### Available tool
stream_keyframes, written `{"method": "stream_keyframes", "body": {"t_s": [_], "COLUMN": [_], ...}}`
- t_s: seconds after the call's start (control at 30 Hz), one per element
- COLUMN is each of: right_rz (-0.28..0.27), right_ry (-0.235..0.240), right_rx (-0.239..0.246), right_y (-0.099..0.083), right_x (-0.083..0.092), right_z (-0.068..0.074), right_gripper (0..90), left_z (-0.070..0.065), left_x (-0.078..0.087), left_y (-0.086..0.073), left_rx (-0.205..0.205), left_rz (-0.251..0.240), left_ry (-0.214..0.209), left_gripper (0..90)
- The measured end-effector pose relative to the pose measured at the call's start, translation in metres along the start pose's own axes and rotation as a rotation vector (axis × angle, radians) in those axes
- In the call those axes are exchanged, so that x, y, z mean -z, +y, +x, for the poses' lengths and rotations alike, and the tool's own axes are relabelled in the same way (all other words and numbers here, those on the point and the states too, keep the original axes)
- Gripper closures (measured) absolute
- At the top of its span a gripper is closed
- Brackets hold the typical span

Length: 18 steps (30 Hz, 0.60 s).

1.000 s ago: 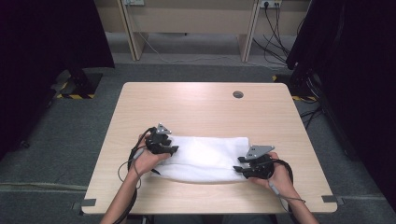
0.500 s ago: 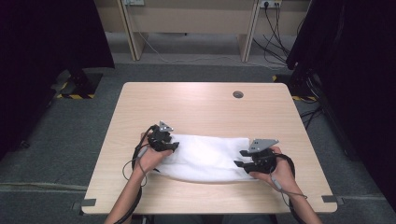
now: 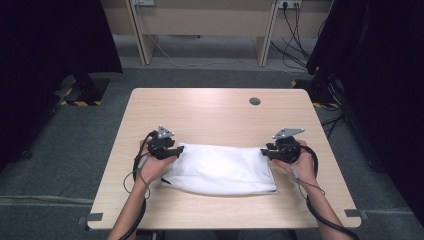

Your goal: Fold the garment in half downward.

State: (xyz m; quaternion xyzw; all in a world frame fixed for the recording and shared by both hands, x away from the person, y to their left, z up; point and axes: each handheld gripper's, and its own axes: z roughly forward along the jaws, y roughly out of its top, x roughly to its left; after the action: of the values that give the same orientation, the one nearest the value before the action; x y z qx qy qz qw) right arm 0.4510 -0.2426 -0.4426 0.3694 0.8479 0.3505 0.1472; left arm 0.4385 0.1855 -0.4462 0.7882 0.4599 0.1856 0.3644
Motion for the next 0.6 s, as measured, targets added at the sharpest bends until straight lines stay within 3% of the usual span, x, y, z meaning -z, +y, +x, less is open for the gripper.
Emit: {"method": "stream_keyframes", "body": {"t_s": [0.23,0.33,0.4,0.6], "right_rz": [0.01,0.039,0.054,0.041], "right_ry": [0.033,0.07,0.079,0.097], "right_rx": [-0.055,-0.076,-0.09,-0.123], "right_y": [-0.004,-0.006,-0.007,-0.009], "right_x": [0.007,0.002,-0.001,-0.004], "right_z": [-0.002,-0.004,-0.005,-0.009], "right_gripper": [69.1,70.4,75.8,88.4], "left_z": [0.014,0.014,0.013,0.009], "left_x": [-0.005,-0.011,-0.015,-0.022], "left_y": [-0.004,-0.003,-0.001,0.0], "left_rx": [0.085,0.093,0.091,0.071], "left_rz": [0.041,0.068,0.084,0.089], "left_ry": [-0.063,-0.093,-0.102,-0.083], "left_gripper": [53.7,54.5,56.6,74.4]}}
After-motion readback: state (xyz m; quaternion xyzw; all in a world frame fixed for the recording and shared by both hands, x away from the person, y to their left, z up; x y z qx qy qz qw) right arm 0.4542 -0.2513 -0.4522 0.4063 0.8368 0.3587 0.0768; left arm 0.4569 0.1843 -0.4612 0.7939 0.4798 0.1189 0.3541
